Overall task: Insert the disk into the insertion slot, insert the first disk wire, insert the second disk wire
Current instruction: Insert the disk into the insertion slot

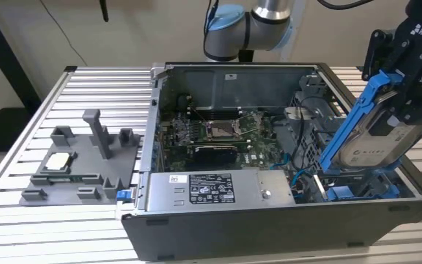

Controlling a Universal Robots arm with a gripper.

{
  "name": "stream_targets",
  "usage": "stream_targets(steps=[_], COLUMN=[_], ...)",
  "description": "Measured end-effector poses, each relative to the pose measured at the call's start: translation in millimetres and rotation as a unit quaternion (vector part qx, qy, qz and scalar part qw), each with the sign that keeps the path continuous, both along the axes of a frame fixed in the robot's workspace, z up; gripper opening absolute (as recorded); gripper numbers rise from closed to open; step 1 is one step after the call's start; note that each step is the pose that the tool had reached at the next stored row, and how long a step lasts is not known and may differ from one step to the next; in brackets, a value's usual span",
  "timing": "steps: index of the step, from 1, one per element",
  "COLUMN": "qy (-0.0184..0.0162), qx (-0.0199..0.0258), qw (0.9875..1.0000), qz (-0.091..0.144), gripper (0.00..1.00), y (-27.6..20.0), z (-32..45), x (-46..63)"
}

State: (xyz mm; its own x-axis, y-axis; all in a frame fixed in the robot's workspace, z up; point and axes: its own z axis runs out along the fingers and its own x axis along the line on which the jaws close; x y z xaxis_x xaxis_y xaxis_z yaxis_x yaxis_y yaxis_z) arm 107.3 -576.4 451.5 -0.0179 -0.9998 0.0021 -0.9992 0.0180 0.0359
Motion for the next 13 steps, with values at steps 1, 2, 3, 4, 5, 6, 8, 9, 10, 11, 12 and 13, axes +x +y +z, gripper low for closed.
stream_targets(steps=[1, 2, 3, 4, 5, 6, 8, 9, 10, 11, 12, 13], qy=[0.0, 0.0, 0.0, 0.0, 0.0, 0.0, 0.0, 0.0, 0.0, 0.0, 0.0, 0.0], qx=[0.0002, 0.0002, 0.0003, 0.0002, 0.0002, 0.0002, 0.0001, 0.0001, 0.0001, 0.0001, 0.0002, 0.0001], qw=[1.0, 1.0, 1.0, 1.0, 1.0, 1.0, 1.0, 1.0, 1.0, 1.0, 1.0, 1.0], qz=[0.0, 0.0, 0.0, 0.0, 0.0, 0.0, 0.0, 0.0, 0.0, 0.0, 0.0, 0.0], gripper=[0.33, 0.33, 0.33, 0.33, 0.33, 0.33, 0.33, 0.33, 0.33, 0.33, 0.33, 0.33], y=[0.0, 0.0, 0.0, 0.0, 0.0, 0.0, 0.0, 0.0, 0.1, 0.0, 0.0, 0.0], z=[-0.1, -0.1, -0.1, 0.0, 0.0, 0.0, -0.4, -1.0, -1.6, -2.4, -3.2, -3.3], x=[0.0, 0.0, -0.1, -0.1, -0.1, -0.1, -0.1, -0.1, -0.1, -0.1, -0.1, -0.1])
